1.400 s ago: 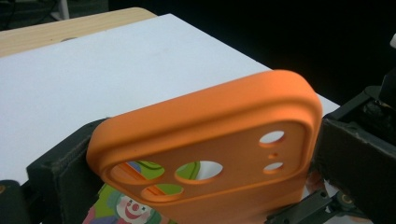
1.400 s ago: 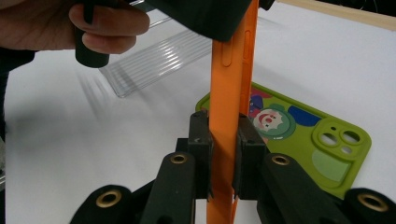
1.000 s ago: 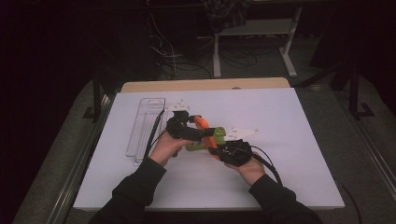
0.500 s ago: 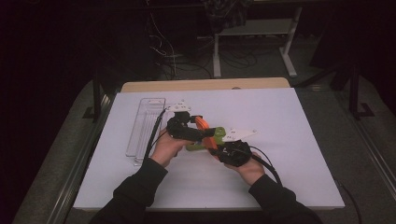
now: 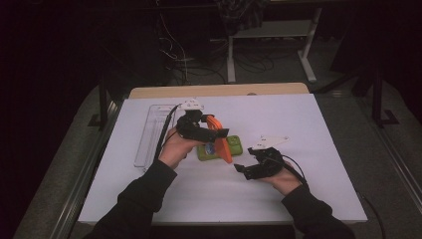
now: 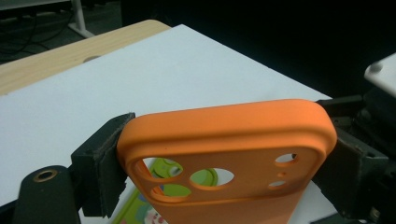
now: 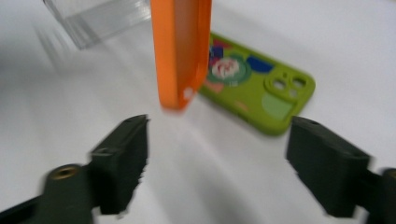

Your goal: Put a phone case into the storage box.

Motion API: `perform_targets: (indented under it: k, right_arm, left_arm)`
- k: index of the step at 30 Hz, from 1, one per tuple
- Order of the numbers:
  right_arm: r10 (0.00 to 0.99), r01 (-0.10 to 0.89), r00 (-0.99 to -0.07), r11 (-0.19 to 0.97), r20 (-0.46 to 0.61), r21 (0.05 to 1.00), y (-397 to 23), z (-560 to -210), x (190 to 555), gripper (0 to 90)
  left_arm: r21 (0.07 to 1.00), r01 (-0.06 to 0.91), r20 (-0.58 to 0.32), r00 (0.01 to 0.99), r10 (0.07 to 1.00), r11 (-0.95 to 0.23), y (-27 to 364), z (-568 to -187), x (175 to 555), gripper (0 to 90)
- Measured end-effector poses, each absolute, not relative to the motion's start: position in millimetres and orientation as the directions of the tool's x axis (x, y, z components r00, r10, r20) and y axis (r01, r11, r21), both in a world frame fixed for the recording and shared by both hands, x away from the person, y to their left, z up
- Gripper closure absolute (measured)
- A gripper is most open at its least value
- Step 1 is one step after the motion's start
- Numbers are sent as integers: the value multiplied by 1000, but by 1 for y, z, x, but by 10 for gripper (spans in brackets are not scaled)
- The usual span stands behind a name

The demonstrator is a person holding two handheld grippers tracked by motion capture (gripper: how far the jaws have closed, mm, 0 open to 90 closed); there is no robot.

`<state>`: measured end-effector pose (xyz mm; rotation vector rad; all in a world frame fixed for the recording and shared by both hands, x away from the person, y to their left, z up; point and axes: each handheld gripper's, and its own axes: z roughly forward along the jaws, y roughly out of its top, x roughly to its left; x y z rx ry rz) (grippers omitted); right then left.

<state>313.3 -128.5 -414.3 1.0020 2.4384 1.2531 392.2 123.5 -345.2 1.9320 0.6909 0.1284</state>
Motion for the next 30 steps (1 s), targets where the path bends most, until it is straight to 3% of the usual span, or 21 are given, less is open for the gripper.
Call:
perform_targets:
  k: [6,16,30]
  right_arm:
    - [651,487,-753,448,100,749,-140,-423,306,0]
    - [639,456,-766,471,64,755,-153,-434,292,0]
    - [677,487,-732,435,82,757,-183,-442,282,0]
  left_arm:
    - [858,404,-185,818,545,-316,131,-331,398,147]
    - [871,381,-133,790,599,-310,157,-306,408,147]
    - [886,347,-70,753,654,-306,186,-280,422,147]
